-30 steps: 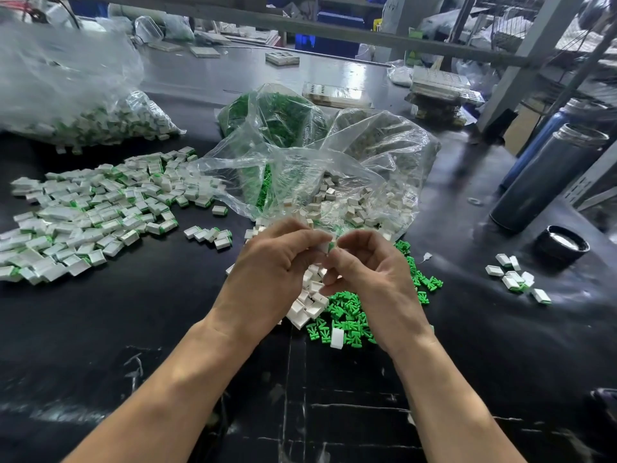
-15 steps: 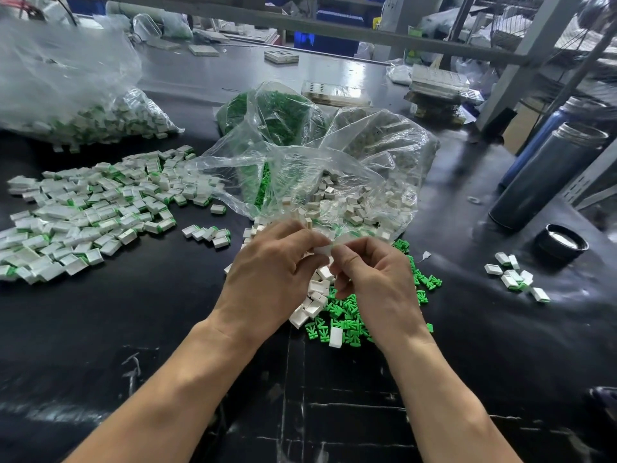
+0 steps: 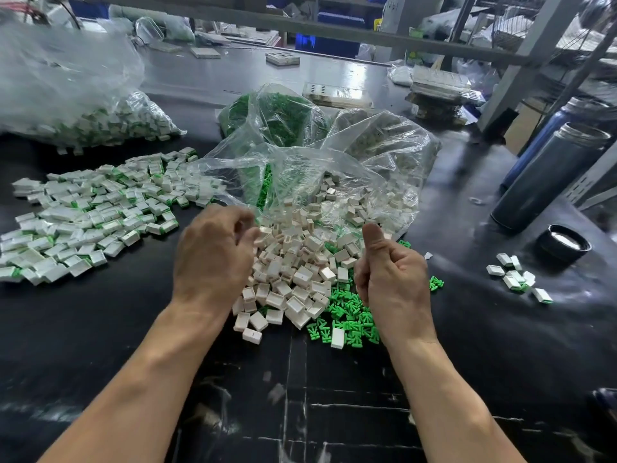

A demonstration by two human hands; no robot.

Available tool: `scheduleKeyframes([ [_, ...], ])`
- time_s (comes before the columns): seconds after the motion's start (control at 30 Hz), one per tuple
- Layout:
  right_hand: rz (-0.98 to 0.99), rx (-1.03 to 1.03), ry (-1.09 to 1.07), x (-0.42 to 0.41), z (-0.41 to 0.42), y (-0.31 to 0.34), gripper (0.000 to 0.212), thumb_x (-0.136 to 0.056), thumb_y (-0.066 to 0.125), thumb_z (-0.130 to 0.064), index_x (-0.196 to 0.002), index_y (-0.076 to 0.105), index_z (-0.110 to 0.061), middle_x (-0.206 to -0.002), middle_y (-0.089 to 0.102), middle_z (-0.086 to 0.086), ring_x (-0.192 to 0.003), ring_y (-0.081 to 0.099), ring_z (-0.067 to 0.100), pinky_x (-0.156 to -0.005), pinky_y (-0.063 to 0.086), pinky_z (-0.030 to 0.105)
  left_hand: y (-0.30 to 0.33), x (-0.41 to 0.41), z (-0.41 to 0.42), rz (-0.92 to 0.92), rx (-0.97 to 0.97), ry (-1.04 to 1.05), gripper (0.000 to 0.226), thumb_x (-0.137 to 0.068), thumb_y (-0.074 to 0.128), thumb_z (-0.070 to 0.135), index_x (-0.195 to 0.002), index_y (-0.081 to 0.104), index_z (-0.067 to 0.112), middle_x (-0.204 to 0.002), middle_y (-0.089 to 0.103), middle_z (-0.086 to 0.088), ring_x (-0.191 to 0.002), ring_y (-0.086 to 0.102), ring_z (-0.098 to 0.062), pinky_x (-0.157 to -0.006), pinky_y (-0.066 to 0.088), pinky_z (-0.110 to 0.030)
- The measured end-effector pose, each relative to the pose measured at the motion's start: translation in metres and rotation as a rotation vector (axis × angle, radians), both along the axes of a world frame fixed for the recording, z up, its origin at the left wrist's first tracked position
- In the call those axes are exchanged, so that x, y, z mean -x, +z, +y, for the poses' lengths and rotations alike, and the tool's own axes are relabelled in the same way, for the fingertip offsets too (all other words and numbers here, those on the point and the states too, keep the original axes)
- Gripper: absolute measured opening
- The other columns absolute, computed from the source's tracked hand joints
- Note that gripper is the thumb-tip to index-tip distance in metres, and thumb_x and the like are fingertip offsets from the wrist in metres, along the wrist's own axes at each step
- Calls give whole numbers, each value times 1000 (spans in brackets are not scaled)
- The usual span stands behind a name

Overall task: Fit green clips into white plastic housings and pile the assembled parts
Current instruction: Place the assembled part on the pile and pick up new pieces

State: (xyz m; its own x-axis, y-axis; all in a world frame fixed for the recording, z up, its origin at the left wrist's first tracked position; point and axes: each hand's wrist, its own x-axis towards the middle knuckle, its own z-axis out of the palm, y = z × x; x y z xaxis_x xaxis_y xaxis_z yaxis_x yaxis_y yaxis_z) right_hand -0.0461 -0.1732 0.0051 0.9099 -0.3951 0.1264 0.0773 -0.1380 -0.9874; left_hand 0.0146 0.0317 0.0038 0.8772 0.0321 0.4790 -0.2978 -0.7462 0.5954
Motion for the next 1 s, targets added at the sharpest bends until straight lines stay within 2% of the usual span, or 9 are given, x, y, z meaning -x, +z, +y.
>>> scheduleKeyframes([
  [0.1, 8, 38, -4, 1, -1, 0, 67, -97, 57, -60, -53, 54, -9, -46, 48, 1, -40, 39, 13, -60, 39, 23, -4, -9, 13, 28, -94, 143, 23, -91, 76, 19, -113, 73, 13, -107, 69, -13, -98, 64, -30, -89, 55, -48],
  [0.17, 26, 105, -26, 0, -3, -1, 70, -98, 57, -58, -56, 54, -2, -45, 49, -2, -40, 39, 11, -59, 39, 23, -8, -14, 18, 67, -150, 205, 24, -90, 77, 19, -114, 74, 13, -107, 68, -15, -100, 64, -34, -89, 54, -49],
  [0.27, 62, 261, -68, -1, -8, -4, 66, -101, 56, -54, -63, 60, 0, -46, 50, -5, -41, 41, 8, -49, 40, 27, -13, -18, 22, 98, -184, 241, 25, -90, 78, 19, -114, 75, 13, -108, 68, -17, -103, 64, -36, -90, 55, -51],
  [0.4, 122, 379, -126, -4, -16, -8, 62, -102, 56, -52, -68, 63, 0, -46, 43, -6, -46, 39, 12, -52, 37, 31, -19, -22, 23, 158, -181, 261, 26, -94, 73, 20, -120, 73, 13, -116, 65, -18, -110, 61, -37, -96, 51, -51],
  [0.5, 155, 419, -128, -4, -21, -7, 59, -101, 57, -53, -68, 66, -5, -49, 53, 1, -51, 50, 21, -58, 44, 34, -17, -20, 20, 164, -162, 252, 36, -94, 73, 21, -128, 68, 11, -123, 62, -18, -116, 59, -36, -100, 47, -48],
  [0.63, 288, 491, 1, -2, -28, 1, 47, -95, 65, -57, -72, 73, -17, -59, 67, -9, -69, 66, 13, -73, 55, 36, -1, -6, 8, 82, -50, 60, 20, -91, 76, 26, -109, 71, 17, -105, 68, -2, -94, 66, -19, -87, 57, -40],
  [0.7, 363, 532, 67, -1, -31, 5, 34, -91, 72, -55, -76, 75, -25, -67, 70, -10, -73, 67, 11, -74, 56, 36, 4, 2, 1, 183, 35, -155, 11, -91, 74, 27, -100, 71, 23, -96, 68, 11, -85, 65, -3, -78, 60, -29],
  [0.8, 436, 553, 146, 2, -29, 9, 18, -84, 81, -50, -78, 76, -33, -74, 71, -14, -74, 66, 6, -68, 52, 29, 5, 12, -9, 320, -32, -385, 7, -88, 75, 34, -90, 70, 37, -92, 63, 23, -85, 61, 6, -82, 56, -22],
  [1.0, 499, 701, 179, 3, -21, 10, 22, -78, 87, -48, -77, 71, -32, -75, 66, -16, -74, 61, 3, -68, 46, 27, 5, 12, -13, 365, -108, -467, 16, -75, 74, 52, -88, 69, 45, -102, 54, 32, -94, 51, 13, -83, 46, -17],
])
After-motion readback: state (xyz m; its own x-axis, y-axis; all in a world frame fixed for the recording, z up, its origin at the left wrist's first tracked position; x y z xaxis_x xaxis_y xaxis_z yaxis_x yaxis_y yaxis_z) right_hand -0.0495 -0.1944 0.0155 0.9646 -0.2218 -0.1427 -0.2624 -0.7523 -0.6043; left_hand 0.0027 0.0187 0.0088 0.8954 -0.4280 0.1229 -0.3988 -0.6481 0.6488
